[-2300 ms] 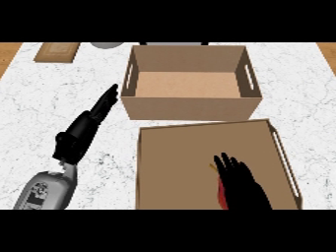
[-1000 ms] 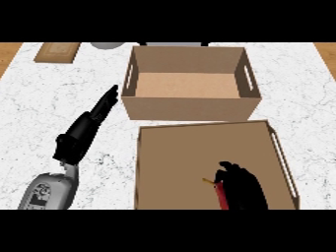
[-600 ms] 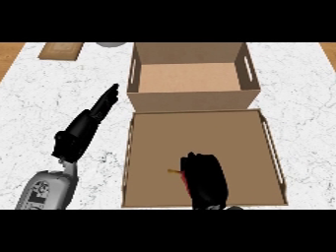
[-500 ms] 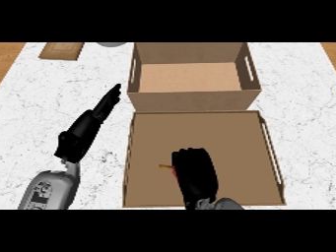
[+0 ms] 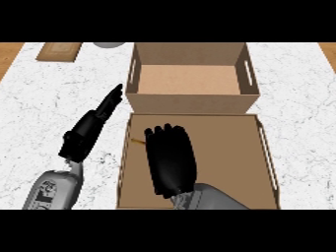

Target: Pick the pear from the tray and place it in the cardboard box

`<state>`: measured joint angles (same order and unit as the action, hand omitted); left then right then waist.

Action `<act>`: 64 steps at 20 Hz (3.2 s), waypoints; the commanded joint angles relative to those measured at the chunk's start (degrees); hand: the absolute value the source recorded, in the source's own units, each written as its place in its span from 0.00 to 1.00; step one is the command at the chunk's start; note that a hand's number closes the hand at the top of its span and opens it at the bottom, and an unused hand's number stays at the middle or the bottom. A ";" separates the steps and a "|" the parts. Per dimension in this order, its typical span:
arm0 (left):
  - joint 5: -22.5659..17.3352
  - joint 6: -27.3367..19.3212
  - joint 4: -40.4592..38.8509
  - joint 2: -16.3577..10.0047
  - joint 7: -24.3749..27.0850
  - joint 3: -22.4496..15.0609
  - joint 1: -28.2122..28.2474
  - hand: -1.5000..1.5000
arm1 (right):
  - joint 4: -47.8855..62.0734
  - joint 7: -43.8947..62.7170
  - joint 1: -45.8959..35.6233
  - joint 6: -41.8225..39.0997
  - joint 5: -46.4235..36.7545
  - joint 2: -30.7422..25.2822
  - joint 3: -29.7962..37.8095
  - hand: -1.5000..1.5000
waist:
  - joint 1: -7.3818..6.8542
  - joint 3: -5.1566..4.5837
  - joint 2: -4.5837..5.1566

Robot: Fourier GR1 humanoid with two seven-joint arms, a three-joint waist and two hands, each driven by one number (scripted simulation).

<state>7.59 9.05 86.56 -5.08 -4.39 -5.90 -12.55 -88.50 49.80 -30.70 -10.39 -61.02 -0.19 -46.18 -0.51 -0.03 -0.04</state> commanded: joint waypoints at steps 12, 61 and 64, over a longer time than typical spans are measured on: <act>0.12 0.47 -0.83 -0.59 2.31 1.64 0.48 0.50 | -24.01 20.38 -15.84 -5.98 7.74 0.17 3.18 1.00 | 0.34 -0.03 -0.22; 3.58 -0.05 1.90 2.66 -1.53 -0.87 0.48 0.50 | 53.66 -19.93 -33.64 23.41 14.84 0.02 43.58 0.00 | -0.93 0.04 0.43; 0.44 2.83 1.68 0.12 0.92 2.09 1.31 0.50 | 54.80 -25.59 -32.19 30.13 18.79 0.19 43.88 0.00 | -1.50 0.05 0.53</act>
<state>9.00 11.04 86.58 -4.15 -3.35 -4.61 -12.32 -36.31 29.78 -63.55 15.32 -45.95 -0.13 -4.07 -1.85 0.00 0.55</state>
